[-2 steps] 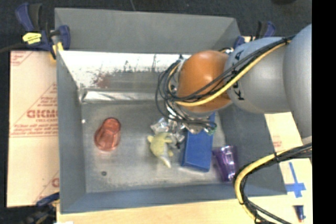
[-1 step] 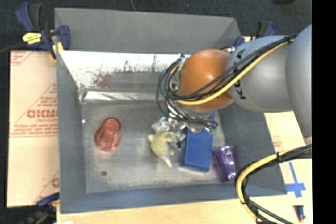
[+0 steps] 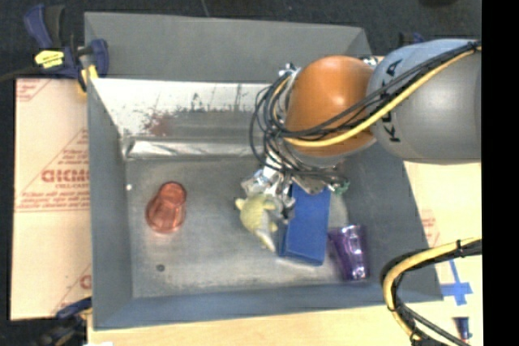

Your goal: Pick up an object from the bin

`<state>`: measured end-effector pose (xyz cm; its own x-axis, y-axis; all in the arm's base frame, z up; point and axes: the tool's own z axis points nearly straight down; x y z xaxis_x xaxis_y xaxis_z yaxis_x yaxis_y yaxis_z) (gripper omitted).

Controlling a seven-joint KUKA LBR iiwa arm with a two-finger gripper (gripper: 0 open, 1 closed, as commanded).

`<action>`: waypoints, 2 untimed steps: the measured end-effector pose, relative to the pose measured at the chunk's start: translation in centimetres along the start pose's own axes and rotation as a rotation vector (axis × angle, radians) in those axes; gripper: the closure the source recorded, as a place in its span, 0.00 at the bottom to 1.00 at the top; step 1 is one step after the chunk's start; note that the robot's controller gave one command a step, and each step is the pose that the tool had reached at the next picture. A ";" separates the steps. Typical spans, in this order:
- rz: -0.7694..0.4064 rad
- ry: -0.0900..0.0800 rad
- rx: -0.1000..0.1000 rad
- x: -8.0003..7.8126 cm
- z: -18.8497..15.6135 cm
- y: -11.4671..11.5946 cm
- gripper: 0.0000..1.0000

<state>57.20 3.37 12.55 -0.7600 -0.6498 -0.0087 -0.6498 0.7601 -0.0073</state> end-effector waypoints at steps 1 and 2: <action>0.003 -0.002 0.001 -0.1 -4.0 -0.1 1.00; 0.005 -0.006 0.005 -0.2 -6.7 -0.2 1.00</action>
Offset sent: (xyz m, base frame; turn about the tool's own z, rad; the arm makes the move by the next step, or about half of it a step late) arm 0.0013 -0.0002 0.0523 0.0022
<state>57.39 3.32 19.21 -0.7629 -0.6463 -0.0150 -0.6462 0.7631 -0.0122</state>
